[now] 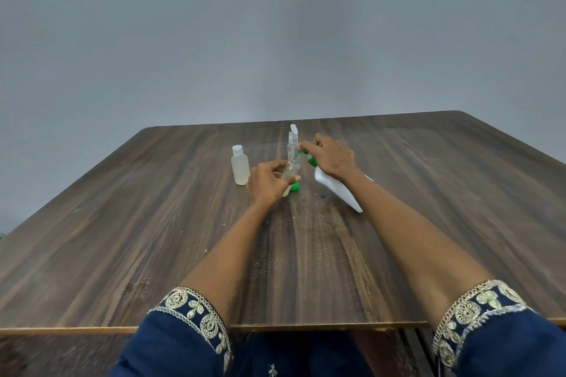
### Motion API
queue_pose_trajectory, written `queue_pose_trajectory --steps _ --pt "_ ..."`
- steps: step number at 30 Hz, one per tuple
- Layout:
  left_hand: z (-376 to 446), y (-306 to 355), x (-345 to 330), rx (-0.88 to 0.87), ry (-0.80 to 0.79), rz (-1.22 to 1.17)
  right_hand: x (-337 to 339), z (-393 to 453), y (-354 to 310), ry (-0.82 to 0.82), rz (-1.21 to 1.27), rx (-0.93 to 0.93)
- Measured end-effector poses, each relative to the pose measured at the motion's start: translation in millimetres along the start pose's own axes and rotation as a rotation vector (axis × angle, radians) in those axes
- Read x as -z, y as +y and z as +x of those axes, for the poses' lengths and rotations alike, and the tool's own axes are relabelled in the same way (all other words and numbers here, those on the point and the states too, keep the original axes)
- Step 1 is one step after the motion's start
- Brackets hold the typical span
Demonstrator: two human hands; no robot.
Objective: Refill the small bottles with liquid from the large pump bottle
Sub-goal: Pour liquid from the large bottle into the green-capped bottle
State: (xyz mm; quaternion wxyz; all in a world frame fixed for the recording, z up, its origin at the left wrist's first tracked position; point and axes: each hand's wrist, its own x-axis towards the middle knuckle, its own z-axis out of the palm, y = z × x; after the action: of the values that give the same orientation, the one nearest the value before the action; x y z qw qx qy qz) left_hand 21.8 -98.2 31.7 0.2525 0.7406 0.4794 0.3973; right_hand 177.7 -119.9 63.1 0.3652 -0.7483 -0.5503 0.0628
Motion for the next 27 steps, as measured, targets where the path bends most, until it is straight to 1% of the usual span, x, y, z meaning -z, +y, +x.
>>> queue_pose_trajectory --steps 6,15,20,27 --pt "-1.1 0.9 -4.0 0.007 -0.009 0.012 0.2 -2.3 -1.5 0.042 -0.013 0.010" --pt "0.8 2.4 -1.5 0.012 0.009 -0.004 0.6 0.6 -1.3 0.014 -0.016 -0.004" --pt "-0.2 1.4 -2.7 0.005 -0.005 0.005 -1.8 -1.1 -1.6 0.064 -0.036 0.035" --pt "2.1 2.1 -2.1 0.014 0.008 -0.030 -0.8 0.7 -2.0 0.034 -0.053 0.014"
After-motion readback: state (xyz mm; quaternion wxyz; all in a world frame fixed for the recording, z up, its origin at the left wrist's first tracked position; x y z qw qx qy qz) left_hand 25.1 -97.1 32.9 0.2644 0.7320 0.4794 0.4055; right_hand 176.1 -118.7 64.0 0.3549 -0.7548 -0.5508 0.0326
